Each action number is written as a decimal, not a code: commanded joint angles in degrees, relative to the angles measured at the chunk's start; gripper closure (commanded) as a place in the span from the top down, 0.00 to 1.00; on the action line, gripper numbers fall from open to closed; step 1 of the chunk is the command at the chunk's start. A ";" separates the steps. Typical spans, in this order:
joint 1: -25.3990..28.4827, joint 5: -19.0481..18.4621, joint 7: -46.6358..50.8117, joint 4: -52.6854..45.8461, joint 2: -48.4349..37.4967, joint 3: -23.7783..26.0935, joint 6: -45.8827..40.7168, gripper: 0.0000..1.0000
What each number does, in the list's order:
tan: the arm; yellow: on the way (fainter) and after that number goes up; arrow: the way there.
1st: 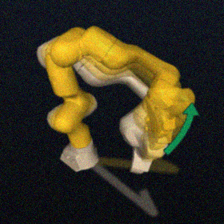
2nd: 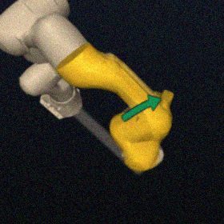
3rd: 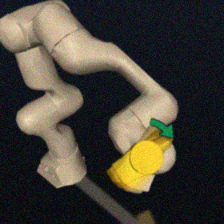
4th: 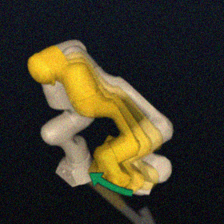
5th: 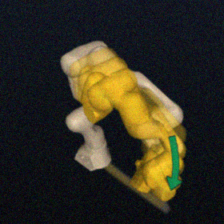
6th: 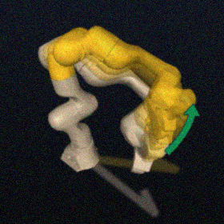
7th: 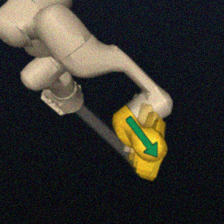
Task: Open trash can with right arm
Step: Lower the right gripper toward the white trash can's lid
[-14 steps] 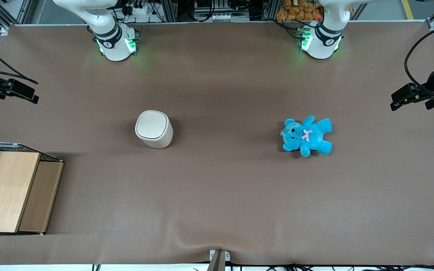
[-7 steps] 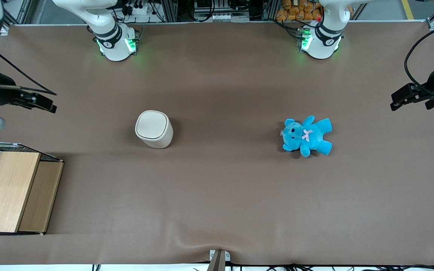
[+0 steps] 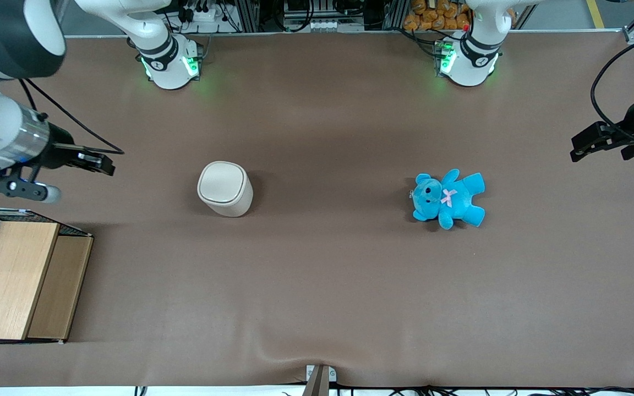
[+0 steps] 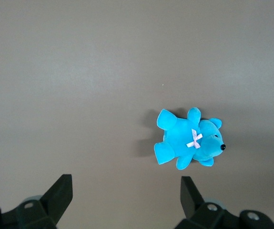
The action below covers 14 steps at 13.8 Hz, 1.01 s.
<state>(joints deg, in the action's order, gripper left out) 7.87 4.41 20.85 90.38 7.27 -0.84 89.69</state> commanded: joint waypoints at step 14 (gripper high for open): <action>11.81 0.77 12.90 24.56 -2.60 -0.13 23.48 0.00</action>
<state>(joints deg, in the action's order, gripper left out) 18.33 4.50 32.63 109.14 7.34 -0.52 108.53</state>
